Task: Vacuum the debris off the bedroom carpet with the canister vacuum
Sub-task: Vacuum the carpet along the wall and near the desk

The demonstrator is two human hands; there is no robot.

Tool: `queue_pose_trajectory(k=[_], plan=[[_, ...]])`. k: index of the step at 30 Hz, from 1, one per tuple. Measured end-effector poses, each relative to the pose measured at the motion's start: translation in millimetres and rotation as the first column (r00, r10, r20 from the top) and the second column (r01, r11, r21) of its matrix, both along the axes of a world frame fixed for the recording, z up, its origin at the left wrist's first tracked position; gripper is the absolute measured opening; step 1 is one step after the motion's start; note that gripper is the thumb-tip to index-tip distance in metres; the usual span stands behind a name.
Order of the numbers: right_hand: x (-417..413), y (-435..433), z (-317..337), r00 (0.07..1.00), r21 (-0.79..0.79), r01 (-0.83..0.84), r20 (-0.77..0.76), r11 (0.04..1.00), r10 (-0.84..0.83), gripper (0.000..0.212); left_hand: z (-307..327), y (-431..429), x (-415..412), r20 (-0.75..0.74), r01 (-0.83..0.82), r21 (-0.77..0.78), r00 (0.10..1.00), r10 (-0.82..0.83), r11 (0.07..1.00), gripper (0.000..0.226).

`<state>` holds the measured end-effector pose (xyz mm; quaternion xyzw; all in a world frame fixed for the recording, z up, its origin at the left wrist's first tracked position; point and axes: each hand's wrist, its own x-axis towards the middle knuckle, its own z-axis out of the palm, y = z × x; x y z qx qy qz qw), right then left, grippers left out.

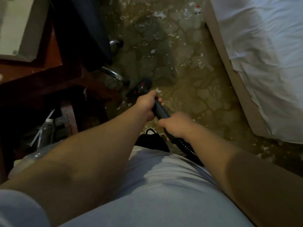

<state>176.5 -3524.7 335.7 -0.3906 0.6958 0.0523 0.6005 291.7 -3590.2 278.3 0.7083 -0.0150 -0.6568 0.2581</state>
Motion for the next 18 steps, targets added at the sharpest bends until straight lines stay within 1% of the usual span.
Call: queue_pose_trajectory(k=[3, 6, 8, 10, 15, 18], plan=[[-31.8, 18.3, 6.9, 0.999, 0.012, 0.037, -0.022, 0.999, -0.037, 0.029, 2.3, 16.5, -36.4, -0.017, 0.033, 0.004, 0.999, -0.033, 0.999, 0.011], [-72.7, 42.2, 12.6, 0.999, 0.028, 0.048, -0.022, 0.998, -0.047, 0.031, 1.8, 40.8, -80.8, -0.039, 0.035, 0.005, 0.999, -0.035, 0.999, 0.008], [-108.9, 64.6, 15.1, 0.999, 0.037, 0.047, -0.028, 0.998, -0.046, 0.033, 3.7, 63.7, -116.0, -0.059, 0.048, 0.007, 0.997, -0.047, 0.999, 0.005], [-149.5, 88.7, 18.8, 0.999, 0.046, 0.045, -0.030, 0.998, -0.044, 0.031, 8.9, 89.6, -155.8, -0.074, 0.063, 0.015, 0.995, -0.061, 0.998, 0.005], [-251.2, 150.0, 30.3, 0.996, 0.085, 0.084, -0.046, 0.993, -0.080, 0.030, 18.4, 151.5, -257.4, -0.116, 0.109, 0.043, 0.988, -0.104, 0.993, 0.016], [-302.4, 181.7, 46.9, 0.994, 0.119, 0.102, -0.056, 0.988, -0.096, 0.026, 26.0, 187.8, -312.2, -0.152, 0.095, 0.062, 0.985, -0.084, 0.994, 0.012]])
